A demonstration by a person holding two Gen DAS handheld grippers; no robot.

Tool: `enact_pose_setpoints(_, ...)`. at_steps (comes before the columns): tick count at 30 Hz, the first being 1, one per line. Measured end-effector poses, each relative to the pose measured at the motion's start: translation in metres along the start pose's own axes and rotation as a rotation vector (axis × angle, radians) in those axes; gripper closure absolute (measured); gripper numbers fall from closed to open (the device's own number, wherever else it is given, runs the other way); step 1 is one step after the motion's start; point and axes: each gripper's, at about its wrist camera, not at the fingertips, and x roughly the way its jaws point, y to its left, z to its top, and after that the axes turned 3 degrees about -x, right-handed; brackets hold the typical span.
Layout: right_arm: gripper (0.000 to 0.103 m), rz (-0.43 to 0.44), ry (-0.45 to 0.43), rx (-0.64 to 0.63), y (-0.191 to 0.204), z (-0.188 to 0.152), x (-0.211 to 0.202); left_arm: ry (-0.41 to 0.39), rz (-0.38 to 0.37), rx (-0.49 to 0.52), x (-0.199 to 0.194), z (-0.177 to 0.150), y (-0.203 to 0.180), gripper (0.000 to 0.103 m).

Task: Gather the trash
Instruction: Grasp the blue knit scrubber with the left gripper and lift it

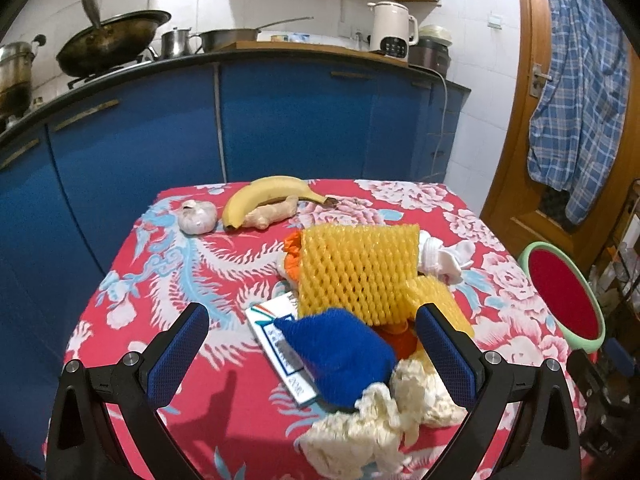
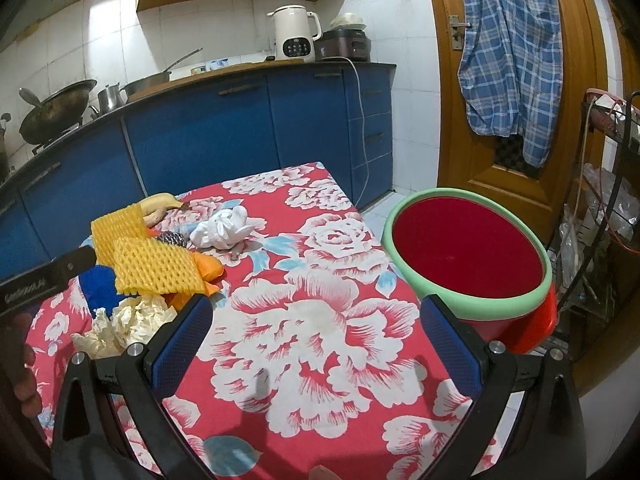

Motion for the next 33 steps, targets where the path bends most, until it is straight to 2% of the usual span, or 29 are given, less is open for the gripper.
enact_pose_setpoints(4,0.001,-0.001,0.010,0.000,-0.001,0.001,0.004,0.048,-0.021,-0.014,0.008,0.001,0.003,0.006)
enact_pose_setpoints(8,0.001,0.006,0.017,0.005,-0.001,0.003,0.008,0.080,0.001,-0.015,0.013,-0.006,0.006,0.009)
enact_pose_setpoints(12,0.001,0.019,0.024,0.002,0.001,0.002,0.010,0.161,-0.032,-0.036,0.026,-0.015,0.012,0.034)
enact_pose_setpoints(14,0.001,0.018,0.023,0.001,0.001,0.002,0.009,0.198,-0.059,-0.060,0.033,-0.019,0.014,0.043)
enact_pose_setpoints(16,0.001,0.017,0.021,0.002,0.001,0.002,0.010,0.221,-0.080,-0.090,0.036,-0.021,0.015,0.045)
enact_pose_setpoints(19,0.001,0.021,0.026,0.006,0.000,0.002,0.010,0.226,-0.101,-0.099,0.037,-0.022,0.015,0.053)
enact_pose_setpoints(21,0.001,0.022,0.030,0.005,0.001,0.002,0.010,0.218,-0.128,-0.096,0.036,-0.022,0.014,0.071)
enact_pose_setpoints(24,0.001,0.032,0.038,0.003,0.002,0.004,0.010,0.210,-0.147,-0.103,0.034,-0.021,0.014,0.080)
enact_pose_setpoints(27,0.001,0.044,0.036,-0.009,0.006,0.007,0.009,0.201,-0.176,-0.120,0.029,-0.020,0.018,0.085)
enact_pose_setpoints(33,0.001,0.108,0.038,-0.040,0.022,0.017,0.014,0.150,-0.210,-0.130,0.009,-0.013,0.025,0.085)
